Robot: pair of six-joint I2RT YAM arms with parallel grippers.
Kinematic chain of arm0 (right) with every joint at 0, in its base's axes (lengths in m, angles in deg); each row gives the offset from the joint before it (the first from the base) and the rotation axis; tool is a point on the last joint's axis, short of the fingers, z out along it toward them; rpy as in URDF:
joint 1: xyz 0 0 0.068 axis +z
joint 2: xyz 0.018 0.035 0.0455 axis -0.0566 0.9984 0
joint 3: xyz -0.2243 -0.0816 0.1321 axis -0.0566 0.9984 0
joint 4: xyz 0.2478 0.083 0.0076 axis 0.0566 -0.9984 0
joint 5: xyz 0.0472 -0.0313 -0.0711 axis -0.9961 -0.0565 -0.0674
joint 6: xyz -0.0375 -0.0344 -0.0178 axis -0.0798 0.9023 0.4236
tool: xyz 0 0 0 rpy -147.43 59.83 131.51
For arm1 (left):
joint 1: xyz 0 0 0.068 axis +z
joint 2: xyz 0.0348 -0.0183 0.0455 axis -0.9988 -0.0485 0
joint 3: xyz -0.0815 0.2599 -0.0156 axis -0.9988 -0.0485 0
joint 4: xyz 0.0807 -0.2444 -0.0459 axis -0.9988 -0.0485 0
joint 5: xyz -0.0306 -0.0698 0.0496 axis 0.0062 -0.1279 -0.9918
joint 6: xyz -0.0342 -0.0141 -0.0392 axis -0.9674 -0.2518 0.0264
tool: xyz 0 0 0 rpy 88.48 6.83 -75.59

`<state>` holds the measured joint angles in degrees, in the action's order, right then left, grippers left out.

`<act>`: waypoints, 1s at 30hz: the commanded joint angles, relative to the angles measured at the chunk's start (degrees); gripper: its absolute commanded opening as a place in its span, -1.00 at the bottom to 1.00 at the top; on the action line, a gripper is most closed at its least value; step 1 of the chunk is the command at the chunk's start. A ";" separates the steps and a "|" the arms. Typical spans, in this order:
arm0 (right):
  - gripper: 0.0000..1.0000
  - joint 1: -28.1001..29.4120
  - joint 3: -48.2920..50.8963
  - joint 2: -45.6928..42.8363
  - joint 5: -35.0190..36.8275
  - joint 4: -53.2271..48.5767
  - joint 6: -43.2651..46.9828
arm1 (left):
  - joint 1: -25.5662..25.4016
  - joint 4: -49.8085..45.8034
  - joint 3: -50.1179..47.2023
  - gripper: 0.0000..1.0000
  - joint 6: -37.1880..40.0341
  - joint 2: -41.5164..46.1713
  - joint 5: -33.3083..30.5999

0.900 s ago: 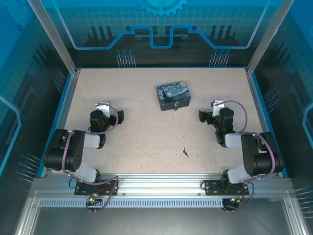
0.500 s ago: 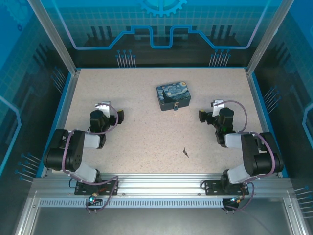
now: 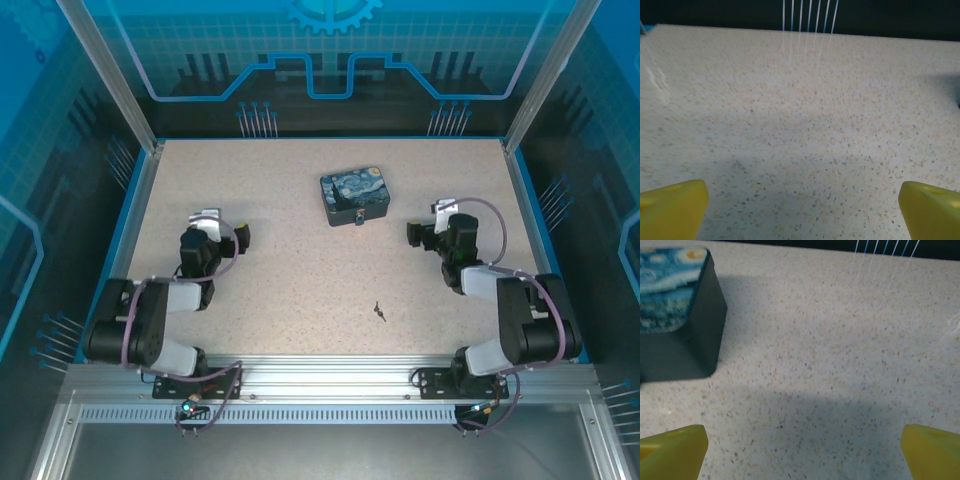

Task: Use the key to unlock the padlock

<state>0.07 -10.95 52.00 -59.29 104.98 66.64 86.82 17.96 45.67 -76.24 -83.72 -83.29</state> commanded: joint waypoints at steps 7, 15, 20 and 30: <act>1.00 6.07 -11.87 -15.59 -0.82 -40.94 -11.17 | 0.41 -38.09 13.19 0.98 -19.56 21.61 2.66; 0.90 20.40 -17.99 -20.20 -6.00 -69.23 -22.41 | -5.73 -42.60 14.23 0.98 -35.10 24.29 13.41; 0.70 28.51 -16.80 -14.85 -9.79 -74.51 -26.94 | -13.94 -36.32 13.57 0.98 -39.12 19.94 13.63; 0.26 32.71 -14.89 -2.44 -10.42 -69.72 -29.00 | -16.47 -32.89 17.55 0.98 -38.93 13.45 13.72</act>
<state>31.76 -26.22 47.63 -68.28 35.58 39.04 70.79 -17.85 60.69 -113.88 -70.21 -70.68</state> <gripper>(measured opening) 0.654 0.989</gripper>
